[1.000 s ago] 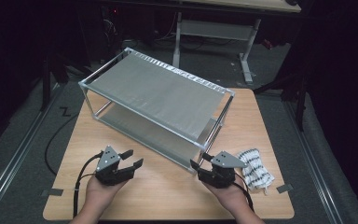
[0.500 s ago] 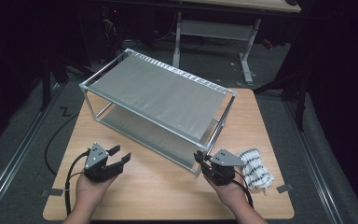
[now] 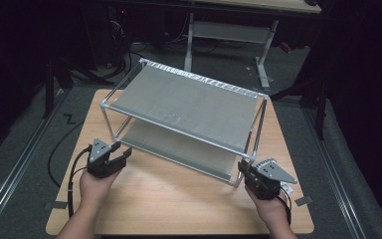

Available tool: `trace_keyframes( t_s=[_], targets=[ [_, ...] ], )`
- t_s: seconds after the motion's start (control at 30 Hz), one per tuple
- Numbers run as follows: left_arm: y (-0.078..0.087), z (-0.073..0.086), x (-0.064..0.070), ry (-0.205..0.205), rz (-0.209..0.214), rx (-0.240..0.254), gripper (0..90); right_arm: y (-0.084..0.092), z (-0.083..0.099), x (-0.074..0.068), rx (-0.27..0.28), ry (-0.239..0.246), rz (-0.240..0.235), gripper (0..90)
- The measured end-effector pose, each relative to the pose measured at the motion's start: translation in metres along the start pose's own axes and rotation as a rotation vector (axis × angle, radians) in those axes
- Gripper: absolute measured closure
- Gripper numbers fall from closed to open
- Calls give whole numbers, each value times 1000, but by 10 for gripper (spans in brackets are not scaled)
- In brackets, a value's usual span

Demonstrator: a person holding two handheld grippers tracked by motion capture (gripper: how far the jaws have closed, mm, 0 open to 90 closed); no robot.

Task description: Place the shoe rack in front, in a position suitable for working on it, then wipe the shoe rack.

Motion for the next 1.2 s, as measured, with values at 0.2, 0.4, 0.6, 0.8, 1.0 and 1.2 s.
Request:
trace_keyframes(
  t_s=[0.2,0.4,0.6,0.8,1.0,1.2],
  targets=[
    [-4,-2,-8,11,-43,0,492,5,3,7,-2,-9,9,805],
    [-15,6,-27,27,-105,-44,460,3,1,9,-5,-3,9,804],
    [-15,8,-34,30,-138,-55,460,1,1,13,-7,-10,4,805],
    [-18,-2,-53,60,-158,-47,517,2,2,13,-6,18,-8,805],
    [-43,-16,-62,70,-183,-8,505,2,2,17,-7,16,-33,806],
    [-57,-32,-66,111,-163,12,662,1,2,18,-5,15,-43,806]
  ],
)
Point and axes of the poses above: each handheld gripper's, and its own axes: y roughly backward along the jaws, z roughly out of its underside, x roughly to its right, the point moved 2 cm from there along -y, roughly forward along the jaws, and after that the axes turned 11 degrees about -x, right-handed, at the moved point
